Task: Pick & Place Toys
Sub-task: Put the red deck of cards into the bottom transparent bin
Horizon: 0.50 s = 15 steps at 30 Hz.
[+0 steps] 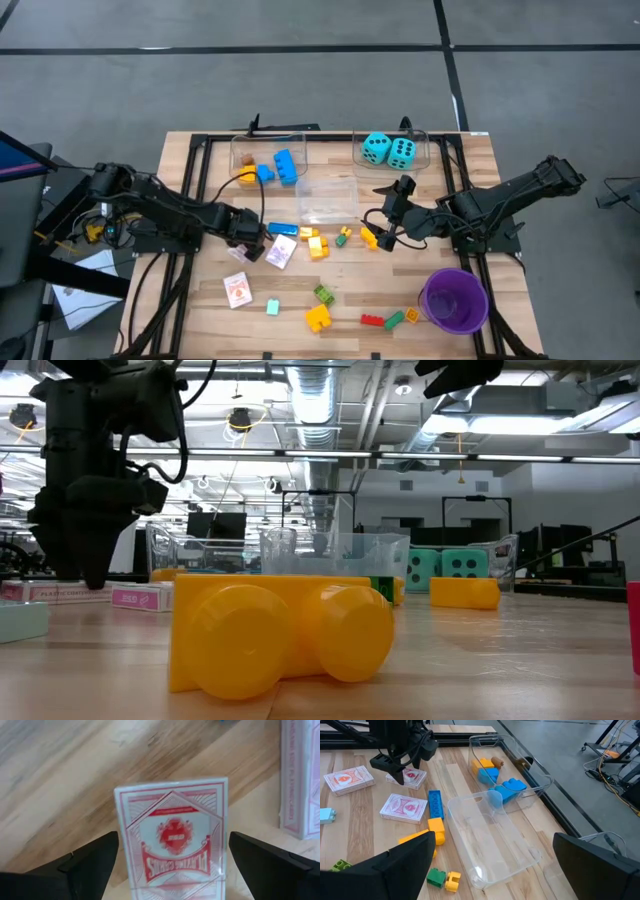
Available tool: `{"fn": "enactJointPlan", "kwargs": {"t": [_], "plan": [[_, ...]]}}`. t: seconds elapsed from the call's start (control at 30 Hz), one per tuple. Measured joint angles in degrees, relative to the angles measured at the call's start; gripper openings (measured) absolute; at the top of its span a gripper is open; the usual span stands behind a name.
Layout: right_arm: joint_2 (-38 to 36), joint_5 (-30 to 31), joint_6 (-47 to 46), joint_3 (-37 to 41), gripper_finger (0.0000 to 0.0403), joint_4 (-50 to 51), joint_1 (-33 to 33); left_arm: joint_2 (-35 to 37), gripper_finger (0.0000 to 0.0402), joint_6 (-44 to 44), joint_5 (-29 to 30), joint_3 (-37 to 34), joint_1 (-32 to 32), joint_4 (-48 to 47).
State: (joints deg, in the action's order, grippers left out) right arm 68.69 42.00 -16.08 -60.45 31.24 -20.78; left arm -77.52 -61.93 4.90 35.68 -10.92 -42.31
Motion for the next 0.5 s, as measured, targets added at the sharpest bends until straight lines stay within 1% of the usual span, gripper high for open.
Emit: {"fn": "enactJointPlan", "kwargs": {"t": [0.33, 0.5], "plan": [[0.0, 0.0, 0.0, 0.0, 0.0395, 0.0, 0.0, -0.5, 0.0374, 0.0, 0.0, 0.1, -0.9, 0.8], [0.0, 0.0, 0.0, 0.0, 0.0395, 0.0, 0.0, -3.2, 0.0373, -0.3, -0.2, 0.1, -2.4, 1.6]]}}
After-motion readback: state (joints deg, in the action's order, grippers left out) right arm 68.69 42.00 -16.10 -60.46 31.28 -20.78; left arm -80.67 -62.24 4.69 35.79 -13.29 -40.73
